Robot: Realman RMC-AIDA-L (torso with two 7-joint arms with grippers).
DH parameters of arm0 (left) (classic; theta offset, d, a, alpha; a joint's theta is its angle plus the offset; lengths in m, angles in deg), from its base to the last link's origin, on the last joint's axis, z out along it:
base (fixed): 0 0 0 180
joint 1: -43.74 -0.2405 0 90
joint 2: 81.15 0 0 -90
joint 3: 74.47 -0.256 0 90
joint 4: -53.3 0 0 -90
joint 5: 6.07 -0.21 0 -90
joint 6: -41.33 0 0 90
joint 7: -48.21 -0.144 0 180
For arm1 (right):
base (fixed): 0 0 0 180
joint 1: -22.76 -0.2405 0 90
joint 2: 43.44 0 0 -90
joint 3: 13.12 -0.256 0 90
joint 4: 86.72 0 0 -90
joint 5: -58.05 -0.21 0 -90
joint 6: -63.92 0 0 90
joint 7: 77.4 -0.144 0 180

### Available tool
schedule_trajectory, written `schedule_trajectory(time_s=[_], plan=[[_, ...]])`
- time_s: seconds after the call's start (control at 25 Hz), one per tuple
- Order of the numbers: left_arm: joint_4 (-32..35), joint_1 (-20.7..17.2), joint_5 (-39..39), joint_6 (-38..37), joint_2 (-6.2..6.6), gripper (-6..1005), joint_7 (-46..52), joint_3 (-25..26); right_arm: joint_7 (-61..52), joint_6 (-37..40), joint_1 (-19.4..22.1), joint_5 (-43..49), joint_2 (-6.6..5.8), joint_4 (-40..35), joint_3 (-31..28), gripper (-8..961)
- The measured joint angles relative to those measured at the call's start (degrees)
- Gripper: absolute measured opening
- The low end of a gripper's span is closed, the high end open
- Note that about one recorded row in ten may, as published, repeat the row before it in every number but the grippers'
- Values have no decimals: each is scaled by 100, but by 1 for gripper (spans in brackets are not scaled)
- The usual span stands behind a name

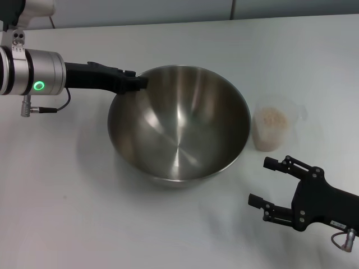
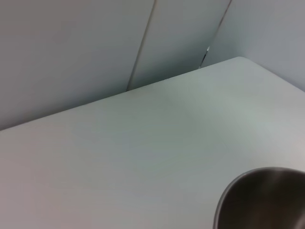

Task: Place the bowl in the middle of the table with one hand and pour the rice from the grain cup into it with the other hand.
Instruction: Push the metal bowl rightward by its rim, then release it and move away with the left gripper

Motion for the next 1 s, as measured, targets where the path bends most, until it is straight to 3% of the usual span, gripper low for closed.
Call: schedule_trajectory(time_s=[0.4, 0.6, 0.8, 1.0], plan=[[34, -9, -4, -12, -2, 582, -27, 0, 0, 0, 0, -2, 0, 0, -1, 819], [46, -9, -6, -29, -3, 807, -25, 0, 0, 0, 0, -7, 0, 0, -1, 819], [51, -10, -5, -43, -3, 868, -28, 3, 0, 0, 0, -8, 0, 0, -1, 818], [71, -143, 308, -165, 11, 867, -137, 48, 0, 1, 0, -8, 0, 0, -9, 818]])
